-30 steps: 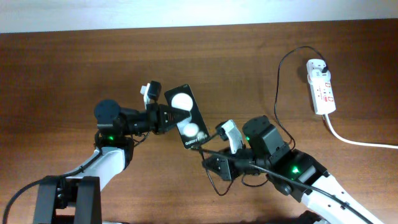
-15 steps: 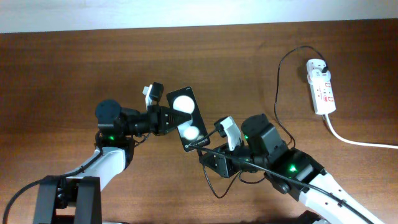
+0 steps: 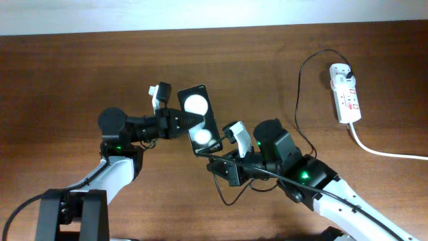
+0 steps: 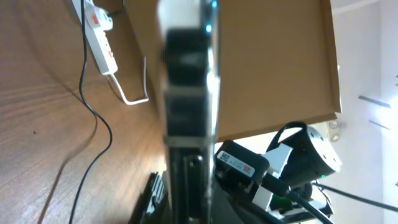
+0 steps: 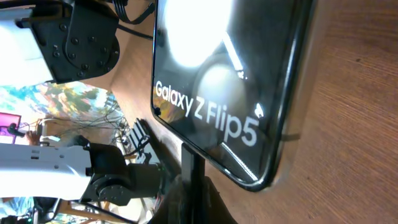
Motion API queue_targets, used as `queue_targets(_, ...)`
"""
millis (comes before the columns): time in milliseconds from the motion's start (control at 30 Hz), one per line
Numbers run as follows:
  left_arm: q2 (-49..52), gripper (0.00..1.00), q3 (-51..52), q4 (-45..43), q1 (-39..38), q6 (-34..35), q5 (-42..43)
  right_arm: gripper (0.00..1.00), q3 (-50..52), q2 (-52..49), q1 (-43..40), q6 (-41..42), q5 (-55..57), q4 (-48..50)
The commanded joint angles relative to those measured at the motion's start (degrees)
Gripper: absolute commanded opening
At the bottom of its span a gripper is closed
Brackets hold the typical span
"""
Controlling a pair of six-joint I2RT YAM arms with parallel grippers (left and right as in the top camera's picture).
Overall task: Plug charger to phone and switch on socket
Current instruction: 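Lower the phone with the left gripper and lay it flat on the table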
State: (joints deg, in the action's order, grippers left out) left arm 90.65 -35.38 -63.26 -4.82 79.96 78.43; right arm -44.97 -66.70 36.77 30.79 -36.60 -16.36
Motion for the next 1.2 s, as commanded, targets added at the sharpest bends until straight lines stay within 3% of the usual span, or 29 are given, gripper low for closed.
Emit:
queue_targets(0,-0.9,0.00,0.7,-0.2,-3.0,1.8,7.3,0.17,-4.3,1.2,-2.5,-3.4,2.6,-2.3)
queue_targets(67,-0.9,0.00,0.7,-0.2,-3.0,1.8,4.4,0.31,-5.6,4.4,-3.9,-6.6,2.7,-7.8)
queue_targets(133,-0.9,0.00,0.7,-0.2,-3.0,0.6,0.1,0.48,-10.2,11.5,-6.4,-12.6,4.3,-21.9)
queue_targets(233,-0.9,0.00,0.6,-1.9,-5.8,-0.3,-10.4,0.58,-18.5,24.5,-7.6,-13.9,22.3,-44.4)
queue_targets(333,-0.9,0.00,-3.0,1.7,-13.0,-5.2,-21.8,0.72,-25.1,36.5,-7.6,-13.8,31.3,-54.3)
queue_targets(400,-0.9,0.00,-8.7,16.6,-16.3,-13.8,-26.1,0.75,-25.3,40.8,-7.6,-13.1,32.8,-56.1)
queue_targets(433,-0.9,0.00,-16.5,37.2,-19.1,-25.4,-31.0,0.77,-25.3,42.8,-7.6,-10.5,35.5,-58.4)
queue_targets(500,0.7,0.00,-28.8,68.3,-22.1,-44.5,-43.5,0.77,-24.9,43.2,-7.6,-10.1,36.0,-59.9)
queue_targets(533,4.0,0.00,-34.7,80.6,-22.4,-53.0,-45.2,0.78,-24.5,43.2,-7.6,-10.1,36.0,-59.8)
queue_targets(600,11.8,0.00,-37.8,88.6,-21.1,-57.8,-42.2,0.79,-23.3,43.2,-7.6,-9.1,36.3,-59.3)
queue_targets(733,24.6,0.00,-37.8,88.8,-15.6,-60.4,-30.1,0.81,-22.3,43.2,-7.6,-7.8,36.2,-59.3)
queue_targets(867,28.8,0.02,-37.8,88.9,-14.0,-60.4,-31.6,0.83,-22.3,43.2,-7.6,-7.8,36.3,-59.3)
queue_targets(933,28.8,0.12,-37.8,89.1,-14.0,-60.4,-33.9,0.83,-22.3,43.2,-7.6,-7.8,36.3,-59.3)
queue_targets(1067,28.8,0.22,-37.8,89.1,-14.0,-60.3,-35.4,0.84,-22.3,43.2,-7.6,-7.8,36.2,-59.3)
queue_targets(1167,28.8,0.48,-37.8,89.5,-14.0,-60.3,-35.5,0.84,-22.3,43.2,-7.6,-7.8,36.2,-59.3)
